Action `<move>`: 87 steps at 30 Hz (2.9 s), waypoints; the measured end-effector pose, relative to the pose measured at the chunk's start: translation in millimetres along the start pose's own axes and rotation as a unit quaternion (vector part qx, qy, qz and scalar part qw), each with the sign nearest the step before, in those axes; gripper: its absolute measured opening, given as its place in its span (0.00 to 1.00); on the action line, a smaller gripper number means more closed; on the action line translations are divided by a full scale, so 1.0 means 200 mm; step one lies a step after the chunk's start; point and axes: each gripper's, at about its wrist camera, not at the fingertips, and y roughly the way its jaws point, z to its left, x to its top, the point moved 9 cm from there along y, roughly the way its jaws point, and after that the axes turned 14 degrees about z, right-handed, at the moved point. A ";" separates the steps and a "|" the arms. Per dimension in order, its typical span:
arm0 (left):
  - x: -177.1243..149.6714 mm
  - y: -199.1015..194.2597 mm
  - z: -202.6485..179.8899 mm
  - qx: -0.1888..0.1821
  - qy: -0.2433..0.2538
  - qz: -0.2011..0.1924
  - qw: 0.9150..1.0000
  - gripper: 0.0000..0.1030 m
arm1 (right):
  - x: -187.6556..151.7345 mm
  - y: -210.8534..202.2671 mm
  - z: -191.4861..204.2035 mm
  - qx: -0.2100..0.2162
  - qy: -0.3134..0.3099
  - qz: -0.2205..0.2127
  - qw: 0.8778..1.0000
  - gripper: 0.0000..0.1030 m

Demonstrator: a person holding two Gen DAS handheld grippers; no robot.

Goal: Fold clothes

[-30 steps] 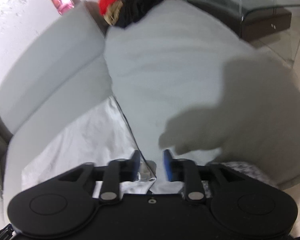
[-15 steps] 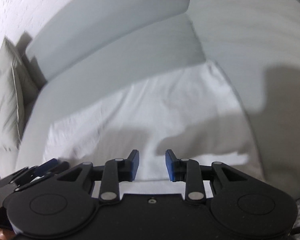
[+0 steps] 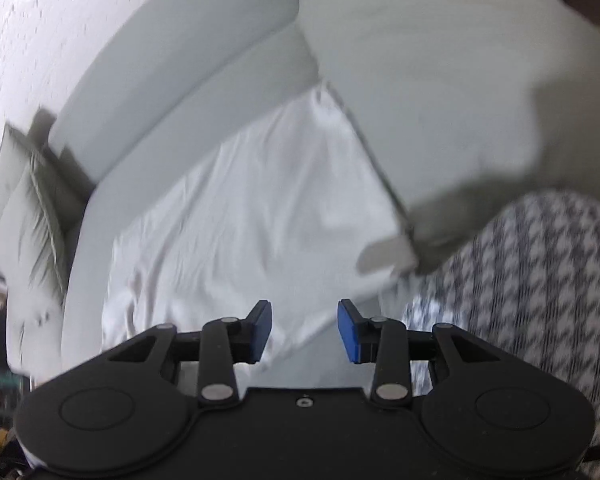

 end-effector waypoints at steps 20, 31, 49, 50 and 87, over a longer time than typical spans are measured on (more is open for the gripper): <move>-0.03 0.20 0.21 -0.175 -0.226 0.091 0.954 0.32 | 0.15 -0.03 -0.32 0.040 0.098 -0.034 0.994 0.52; -0.06 0.24 0.21 -0.172 -0.205 0.084 0.960 0.24 | 0.18 0.16 -0.36 -0.041 0.075 0.007 0.996 0.31; -0.06 0.15 0.16 -0.070 -0.109 0.083 0.988 0.09 | 0.24 0.03 -0.27 -0.085 0.050 -0.036 0.994 0.04; -0.08 0.16 0.15 -0.058 -0.103 0.090 0.989 0.13 | 0.23 0.07 -0.29 -0.088 0.051 -0.023 0.994 0.05; 0.45 0.21 -0.15 0.037 0.102 -0.054 0.993 0.27 | 0.72 0.23 -0.09 -0.040 -0.024 -0.100 0.994 0.36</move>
